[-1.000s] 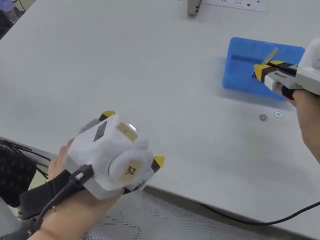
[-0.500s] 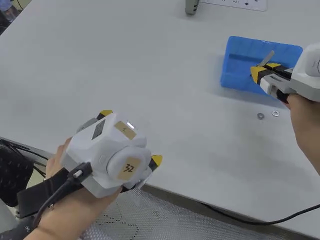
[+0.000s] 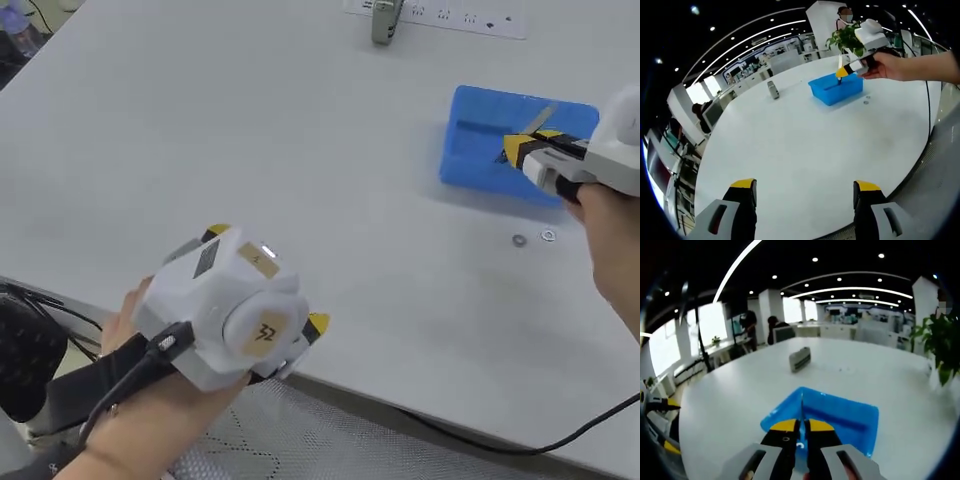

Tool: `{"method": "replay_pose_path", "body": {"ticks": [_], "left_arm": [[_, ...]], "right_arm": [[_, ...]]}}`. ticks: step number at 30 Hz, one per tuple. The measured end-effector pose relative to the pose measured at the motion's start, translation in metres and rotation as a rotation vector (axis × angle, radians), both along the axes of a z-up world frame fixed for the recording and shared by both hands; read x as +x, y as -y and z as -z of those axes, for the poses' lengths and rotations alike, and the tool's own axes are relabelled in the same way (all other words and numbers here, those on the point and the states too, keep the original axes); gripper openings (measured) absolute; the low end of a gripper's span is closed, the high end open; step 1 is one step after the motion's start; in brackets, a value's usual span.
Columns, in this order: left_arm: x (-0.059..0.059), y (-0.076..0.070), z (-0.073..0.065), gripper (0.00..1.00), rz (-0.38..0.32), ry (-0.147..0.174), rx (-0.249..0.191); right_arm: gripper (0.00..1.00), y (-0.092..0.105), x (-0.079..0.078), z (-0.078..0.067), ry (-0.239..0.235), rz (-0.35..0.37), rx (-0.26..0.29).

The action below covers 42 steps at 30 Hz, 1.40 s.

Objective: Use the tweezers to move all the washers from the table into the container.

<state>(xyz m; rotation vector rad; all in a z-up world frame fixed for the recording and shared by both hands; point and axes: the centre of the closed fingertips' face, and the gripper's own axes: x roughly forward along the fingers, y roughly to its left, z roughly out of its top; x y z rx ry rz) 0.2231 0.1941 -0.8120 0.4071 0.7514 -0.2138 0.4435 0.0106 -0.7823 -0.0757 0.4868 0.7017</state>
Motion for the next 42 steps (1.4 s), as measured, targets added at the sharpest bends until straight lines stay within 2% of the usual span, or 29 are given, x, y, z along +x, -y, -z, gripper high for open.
{"method": "replay_pose_path", "body": {"ticks": [6, 7, 9, 13, 20, 23, 29, 33, 37, 42], "left_arm": [[0.001, 0.000, 0.000, 0.81, -0.001, 0.004, 0.000], [0.001, 0.000, 0.000, 0.81, -0.002, 0.006, 0.001], [0.002, 0.001, 0.000, 0.80, -0.002, 0.009, -0.002], [0.000, 0.002, 0.000, 0.81, 0.005, -0.001, 0.003], [0.000, 0.003, -0.003, 0.81, 0.004, 0.003, -0.001], [0.000, 0.003, -0.002, 0.81, 0.005, 0.002, -0.001], [0.000, 0.002, 0.001, 0.80, 0.009, -0.007, 0.008], [0.002, 0.000, -0.003, 0.80, -0.006, 0.012, 0.006], [0.002, -0.002, -0.001, 0.80, -0.012, 0.010, 0.005], [0.001, -0.001, -0.002, 0.80, -0.007, 0.006, 0.013]], "right_arm": [[0.03, 0.004, -0.004, -0.014, 0.004, -0.002, 0.030], [0.03, 0.006, -0.007, -0.020, 0.010, 0.000, 0.036], [0.03, 0.007, -0.009, -0.022, 0.014, -0.001, 0.045], [0.03, 0.014, -0.019, -0.037, 0.042, 0.003, 0.069], [0.03, 0.022, -0.037, -0.044, 0.065, 0.001, 0.055], [0.03, 0.025, -0.046, -0.039, 0.068, -0.007, 0.025], [0.03, 0.029, -0.060, -0.022, 0.032, -0.010, 0.002], [0.03, 0.031, -0.062, -0.016, 0.015, 0.006, 0.005], [0.03, 0.035, -0.064, -0.004, 0.001, 0.019, -0.016], [0.03, 0.042, -0.071, 0.016, -0.041, 0.049, -0.031]]}}
